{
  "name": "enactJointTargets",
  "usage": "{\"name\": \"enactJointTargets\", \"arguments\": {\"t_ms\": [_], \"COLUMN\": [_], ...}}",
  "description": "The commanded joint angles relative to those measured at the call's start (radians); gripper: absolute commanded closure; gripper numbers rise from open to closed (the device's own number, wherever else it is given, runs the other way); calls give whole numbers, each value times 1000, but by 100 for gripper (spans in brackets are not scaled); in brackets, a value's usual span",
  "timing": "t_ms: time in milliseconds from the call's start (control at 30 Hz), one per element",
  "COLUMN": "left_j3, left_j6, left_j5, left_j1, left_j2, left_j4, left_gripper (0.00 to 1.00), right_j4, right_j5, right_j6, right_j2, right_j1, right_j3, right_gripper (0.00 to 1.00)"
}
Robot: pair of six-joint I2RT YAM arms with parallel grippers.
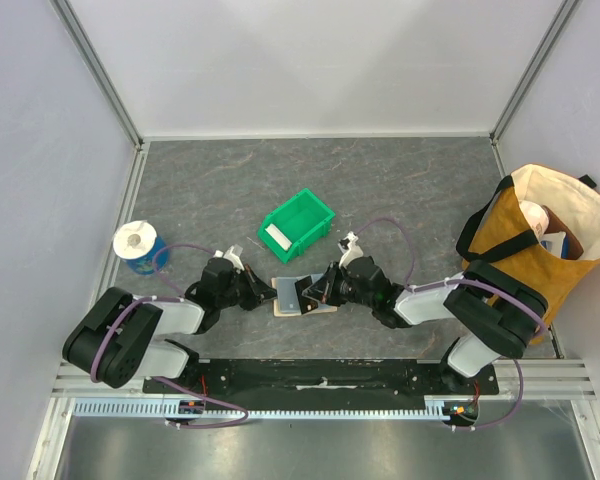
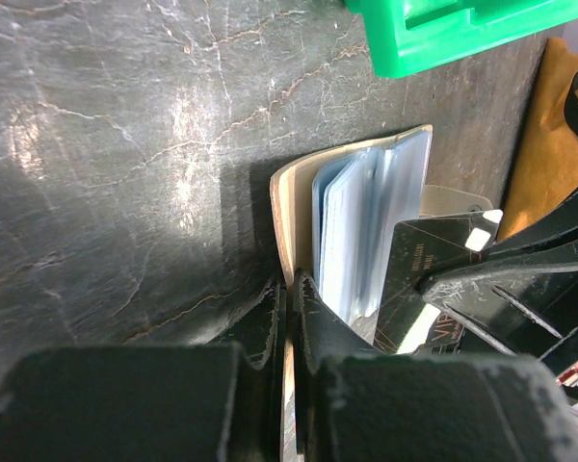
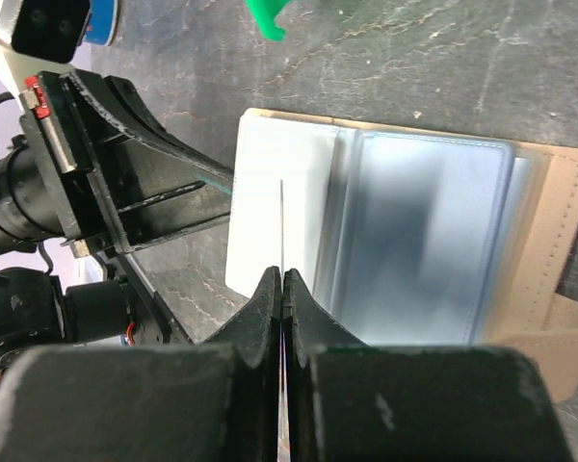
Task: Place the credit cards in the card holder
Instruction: Insert the credit card into the card holder.
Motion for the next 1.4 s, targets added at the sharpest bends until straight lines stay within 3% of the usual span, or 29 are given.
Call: {"name": "enactJointTargets", "arguments": {"t_ms": [0, 433, 767, 1367], "left_j3": [-31, -28, -29, -32], "left_j6": [53, 54, 46, 43], "left_j5": [-103, -120, -101, -92], "left_j1": [-4, -4, -4, -4], "left_j2": [39, 45, 84, 82], "left_j4": [-212, -226, -181, -175], "left_gripper": [98, 98, 98, 98], "right_j4": [5, 148, 387, 424], "right_j5": [36, -27, -115, -115], "right_j6": [-10, 24, 110, 101], "right_j2": [12, 94, 227, 238], "right_j1": [-8, -69, -72, -81], "right_j3": [0, -24, -60, -52], "right_gripper": [100, 100, 100, 100]}}
